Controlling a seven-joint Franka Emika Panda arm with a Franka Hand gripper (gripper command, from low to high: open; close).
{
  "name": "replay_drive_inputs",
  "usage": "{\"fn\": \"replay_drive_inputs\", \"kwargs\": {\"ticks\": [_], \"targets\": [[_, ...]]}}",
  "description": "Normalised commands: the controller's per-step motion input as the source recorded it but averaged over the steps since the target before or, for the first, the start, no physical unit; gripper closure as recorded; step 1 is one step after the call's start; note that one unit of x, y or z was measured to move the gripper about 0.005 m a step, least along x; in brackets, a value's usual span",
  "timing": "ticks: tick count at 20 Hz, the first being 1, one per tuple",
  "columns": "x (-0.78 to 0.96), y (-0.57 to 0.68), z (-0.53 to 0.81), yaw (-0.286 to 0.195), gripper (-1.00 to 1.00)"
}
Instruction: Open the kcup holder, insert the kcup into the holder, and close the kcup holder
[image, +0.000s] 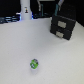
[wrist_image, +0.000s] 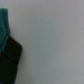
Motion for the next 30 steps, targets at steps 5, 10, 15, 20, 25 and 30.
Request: {"fn": "replay_drive_inputs", "kwargs": {"ticks": [5, 10, 15, 20, 25, 30], "targets": [[-0.16, 0.80, -0.01, -0.171, -1.00], [-0.17, 0.78, -0.09, -0.174, -1.00], [-0.10, 0.70, -0.17, -0.177, -1.00], [-0.03, 0.61, -0.21, -0.166, -1.00], [-0.03, 0.53, -0.24, -0.158, -1.00], [-0.06, 0.41, -0.29, -0.147, -1.00]]}}
